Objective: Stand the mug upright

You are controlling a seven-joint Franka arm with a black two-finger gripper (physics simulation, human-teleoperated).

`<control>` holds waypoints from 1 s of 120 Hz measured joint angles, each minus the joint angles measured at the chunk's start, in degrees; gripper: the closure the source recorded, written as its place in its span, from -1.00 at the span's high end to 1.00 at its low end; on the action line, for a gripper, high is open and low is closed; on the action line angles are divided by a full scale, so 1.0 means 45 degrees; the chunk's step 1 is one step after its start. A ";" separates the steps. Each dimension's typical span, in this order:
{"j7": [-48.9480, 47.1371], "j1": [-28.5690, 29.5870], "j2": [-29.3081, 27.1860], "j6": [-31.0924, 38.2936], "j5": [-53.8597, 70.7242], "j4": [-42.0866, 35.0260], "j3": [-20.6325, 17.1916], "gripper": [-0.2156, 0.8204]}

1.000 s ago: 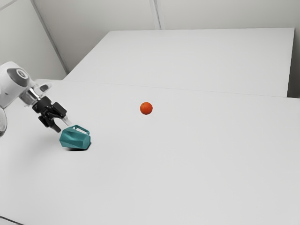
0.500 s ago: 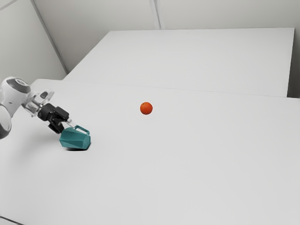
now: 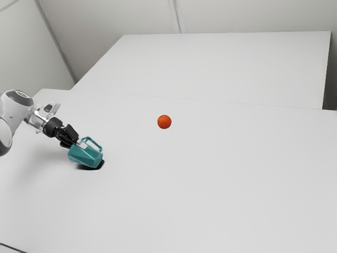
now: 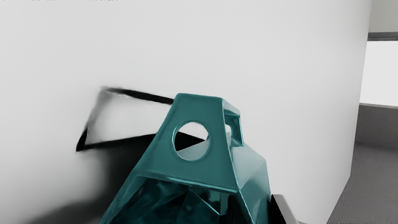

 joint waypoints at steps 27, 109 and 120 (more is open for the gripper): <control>-0.0016 0.0289 -0.0579 -0.0044 0.0019 -0.0442 -0.0446 -0.85; -0.1154 -0.6163 -0.5177 0.4090 0.4957 -0.3691 0.1412 -0.91; -0.1487 -0.6916 -0.5404 0.4892 0.5862 -0.4115 0.1498 -0.92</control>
